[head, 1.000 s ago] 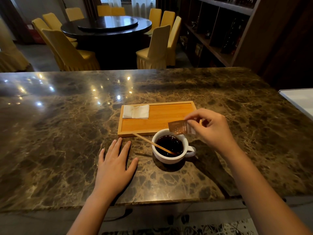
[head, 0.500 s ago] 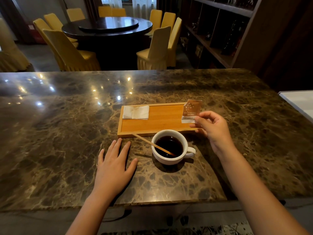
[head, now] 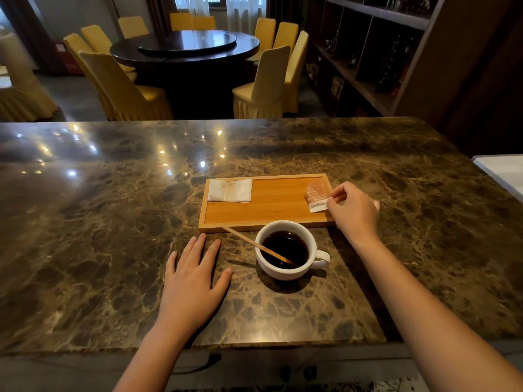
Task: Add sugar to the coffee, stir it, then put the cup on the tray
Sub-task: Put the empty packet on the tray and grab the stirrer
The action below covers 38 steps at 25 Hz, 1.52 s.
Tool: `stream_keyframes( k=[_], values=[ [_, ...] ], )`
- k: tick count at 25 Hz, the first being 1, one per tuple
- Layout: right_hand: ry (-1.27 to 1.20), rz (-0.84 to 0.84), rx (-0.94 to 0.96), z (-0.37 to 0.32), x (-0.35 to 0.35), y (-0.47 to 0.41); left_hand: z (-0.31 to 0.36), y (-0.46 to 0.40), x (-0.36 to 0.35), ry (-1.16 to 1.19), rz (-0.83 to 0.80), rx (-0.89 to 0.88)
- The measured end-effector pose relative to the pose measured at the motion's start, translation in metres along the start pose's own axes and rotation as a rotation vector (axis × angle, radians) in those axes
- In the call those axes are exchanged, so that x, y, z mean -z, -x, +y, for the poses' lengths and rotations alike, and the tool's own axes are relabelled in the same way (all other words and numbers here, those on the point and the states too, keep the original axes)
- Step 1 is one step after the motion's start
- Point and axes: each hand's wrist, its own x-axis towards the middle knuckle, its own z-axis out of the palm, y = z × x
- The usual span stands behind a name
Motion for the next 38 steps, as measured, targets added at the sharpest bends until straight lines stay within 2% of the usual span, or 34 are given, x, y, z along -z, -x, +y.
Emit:
stream_keyframes(
  k=[3, 5, 7, 9, 12, 26, 29, 32, 35, 38],
  values=[
    [0.118, 0.029, 0.127, 0.003, -0.002, 0.001, 0.0, 0.001, 0.0, -0.001, -0.003, 0.004],
    [0.153, 0.018, 0.276, 0.006, -0.001, 0.005, 0.0, 0.001, 0.0, -0.001, -0.003, 0.004],
    [0.152, -0.092, 0.441, 0.011, -0.001, 0.008, 0.0, 0.001, 0.0, 0.004, 0.0, 0.002],
    [0.195, -0.236, 0.527, 0.017, -0.002, 0.011, 0.0, 0.0, 0.001, 0.008, 0.003, 0.003],
    [0.233, -0.337, 0.51, 0.022, -0.004, 0.011, 0.0, 0.0, 0.001, 0.012, 0.002, 0.003],
    [0.317, -0.411, 0.461, 0.012, -0.01, -0.019, 0.001, 0.001, 0.002, 0.017, -0.001, 0.0],
    [0.243, -0.372, 0.463, 0.003, 0.0, -0.014, 0.0, 0.001, 0.002, 0.015, -0.004, 0.001],
    [0.002, -0.327, 0.508, -0.026, 0.019, -0.001, 0.0, 0.001, 0.001, 0.016, -0.003, 0.003],
    [-0.182, -0.488, 0.616, -0.062, 0.036, 0.022, 0.0, 0.002, 0.0, 0.018, 0.002, 0.001],
    [-0.12, -0.594, 0.711, -0.087, 0.038, 0.042, -0.001, 0.001, 0.0, 0.017, 0.008, -0.005]
  ],
)
